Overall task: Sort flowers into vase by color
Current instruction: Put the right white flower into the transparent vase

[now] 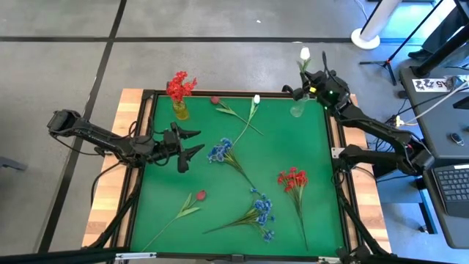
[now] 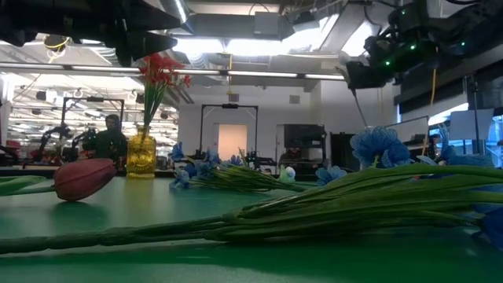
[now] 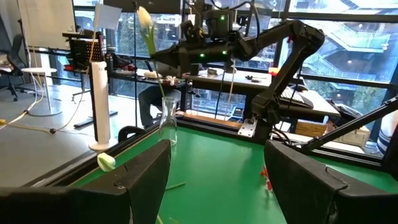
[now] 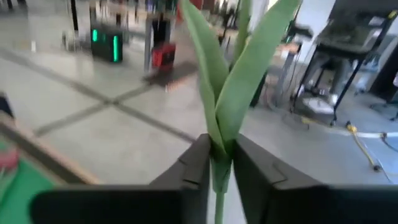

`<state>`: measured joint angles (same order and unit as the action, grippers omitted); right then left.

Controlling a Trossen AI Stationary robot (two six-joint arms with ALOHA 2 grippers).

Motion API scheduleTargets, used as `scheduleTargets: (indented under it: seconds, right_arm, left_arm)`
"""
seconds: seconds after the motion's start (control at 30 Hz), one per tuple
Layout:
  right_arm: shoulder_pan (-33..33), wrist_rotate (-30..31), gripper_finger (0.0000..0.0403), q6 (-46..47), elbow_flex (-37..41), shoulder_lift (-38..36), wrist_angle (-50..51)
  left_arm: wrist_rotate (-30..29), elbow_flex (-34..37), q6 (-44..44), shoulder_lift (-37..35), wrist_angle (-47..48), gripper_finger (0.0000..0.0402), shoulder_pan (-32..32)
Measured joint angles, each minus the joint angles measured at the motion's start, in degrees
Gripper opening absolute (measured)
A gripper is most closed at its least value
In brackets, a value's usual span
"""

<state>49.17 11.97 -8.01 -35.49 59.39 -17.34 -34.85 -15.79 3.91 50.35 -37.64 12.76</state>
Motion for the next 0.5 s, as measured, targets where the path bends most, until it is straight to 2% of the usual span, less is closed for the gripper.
scheduleTargets:
  seconds: [0.27, 0.37, 0.5]
  right_arm:
    - [0.0, -0.1, 0.0200, 0.2, -3.6, -3.5, 15.2]
    - [-0.1, 0.5, 0.0233, 0.2, -4.9, -6.1, 21.0]
    - [-0.1, 0.5, 0.0258, 1.3, -8.2, -9.9, 31.3]
  left_arm:
    - [0.0, 0.0, 1.7, 0.0, 1.2, 0.0255, 0.0]
    - [0.0, 0.0, 2.0, 0.0, 1.5, 0.0255, 0.0]
    - [0.0, 0.0, 3.0, 0.0, 1.6, 0.0255, 0.0]
